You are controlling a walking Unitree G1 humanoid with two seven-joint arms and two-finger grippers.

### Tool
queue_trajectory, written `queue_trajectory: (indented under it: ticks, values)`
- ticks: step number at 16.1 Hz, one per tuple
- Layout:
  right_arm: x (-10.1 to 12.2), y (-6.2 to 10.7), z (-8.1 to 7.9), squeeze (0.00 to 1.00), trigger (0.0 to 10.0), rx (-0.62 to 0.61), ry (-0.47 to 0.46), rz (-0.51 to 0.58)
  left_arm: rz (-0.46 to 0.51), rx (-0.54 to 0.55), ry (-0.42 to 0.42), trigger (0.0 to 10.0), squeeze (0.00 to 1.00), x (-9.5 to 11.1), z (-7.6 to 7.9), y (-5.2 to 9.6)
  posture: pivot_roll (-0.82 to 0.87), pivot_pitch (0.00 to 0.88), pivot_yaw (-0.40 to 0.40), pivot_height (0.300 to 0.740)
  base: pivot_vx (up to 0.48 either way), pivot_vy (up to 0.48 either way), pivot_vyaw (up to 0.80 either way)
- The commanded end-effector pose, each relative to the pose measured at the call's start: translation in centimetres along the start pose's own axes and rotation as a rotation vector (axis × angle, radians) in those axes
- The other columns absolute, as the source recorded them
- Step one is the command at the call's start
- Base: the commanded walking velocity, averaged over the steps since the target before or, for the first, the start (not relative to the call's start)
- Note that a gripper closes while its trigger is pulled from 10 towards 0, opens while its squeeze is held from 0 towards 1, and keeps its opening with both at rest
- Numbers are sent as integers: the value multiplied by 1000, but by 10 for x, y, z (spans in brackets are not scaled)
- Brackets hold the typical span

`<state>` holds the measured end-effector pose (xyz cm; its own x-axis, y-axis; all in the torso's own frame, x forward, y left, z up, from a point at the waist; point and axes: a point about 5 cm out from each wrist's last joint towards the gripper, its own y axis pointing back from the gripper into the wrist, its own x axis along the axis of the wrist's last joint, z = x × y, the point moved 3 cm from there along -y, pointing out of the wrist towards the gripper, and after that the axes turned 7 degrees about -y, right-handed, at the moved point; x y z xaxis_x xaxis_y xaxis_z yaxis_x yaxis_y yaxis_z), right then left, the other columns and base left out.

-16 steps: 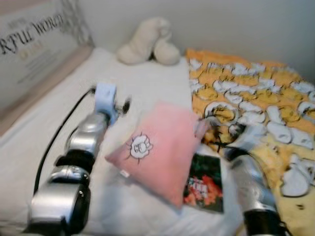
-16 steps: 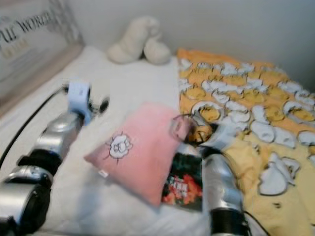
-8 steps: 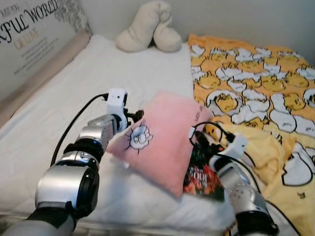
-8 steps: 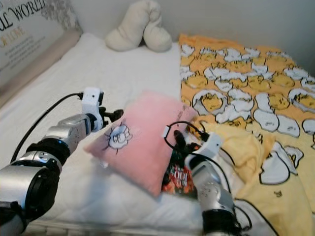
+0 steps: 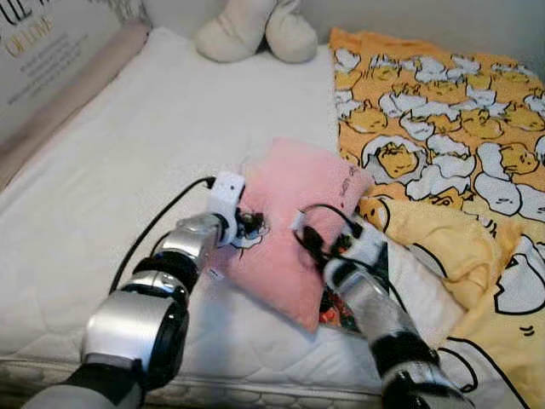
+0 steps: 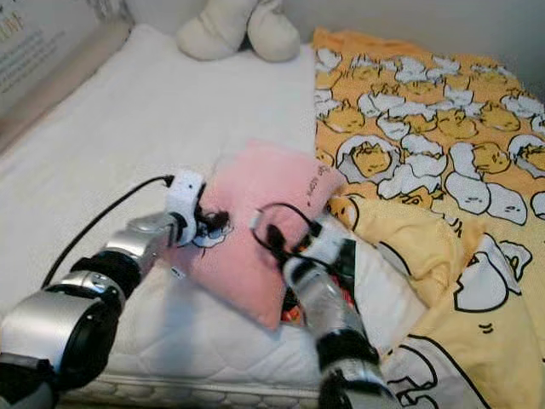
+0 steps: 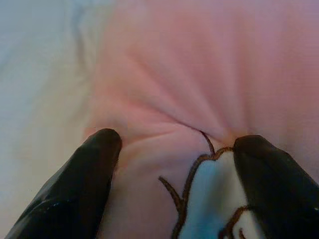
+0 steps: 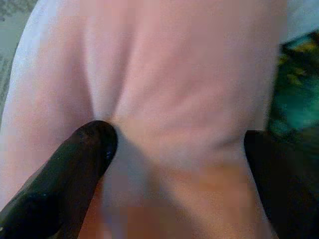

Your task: Clean up the room

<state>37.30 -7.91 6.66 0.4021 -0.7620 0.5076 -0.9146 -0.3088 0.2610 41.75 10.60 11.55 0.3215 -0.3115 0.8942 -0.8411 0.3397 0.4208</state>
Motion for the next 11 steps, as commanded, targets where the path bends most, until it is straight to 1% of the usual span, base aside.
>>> queue_trajectory:
  ticks: [1, 2, 3, 5, 6, 7, 9, 10, 11]
  values:
    - [-14, -5, -10, 0, 4784, 22, 30, -49, -51, -73, 35, 10000, 0, -17, 18, -3, -20, 207, -26, 740, 0, 0, 0]
    - [-15, -6, -11, 0, 0, 19, 27, -52, -53, -96, 65, 0, 0, -18, 22, -3, -15, 204, -31, 740, 0, 0, 0]
    - [-15, -7, -13, 0, 0, 23, 22, -51, -51, -102, 81, 0, 0, -18, 23, -3, -15, 205, -32, 740, 0, 0, 0]
    - [-19, -11, -22, 0, 0, 46, 39, -71, -72, -107, 131, 0, 0, -25, 24, -2, -15, 205, -35, 740, 0, 0, 0]
    - [-21, -11, -21, 0, 0, 44, 44, -78, -83, -102, 147, 0, 0, -29, 22, -2, -11, 205, -39, 740, 0, 0, 0]
    - [-22, -11, -19, 0, 0, 38, 56, -82, -90, -95, 160, 0, 0, -32, 21, -1, -11, 203, -40, 740, 0, 0, 0]
    - [-25, -9, -12, 0, 0, 37, 147, -114, -92, -86, 157, 0, 0, -34, 19, 0, -9, 196, -37, 740, 0, 0, 0]
    - [-24, -5, -2, 0, 0, 27, 205, -128, -85, -78, 167, 0, 0, -36, 17, 0, -11, 189, -35, 740, 0, 0, 0]
    - [-23, -3, 4, 0, 0, 18, 222, -130, -79, -74, 172, 0, 0, -36, 16, 0, -13, 181, -34, 740, 0, 0, 0]
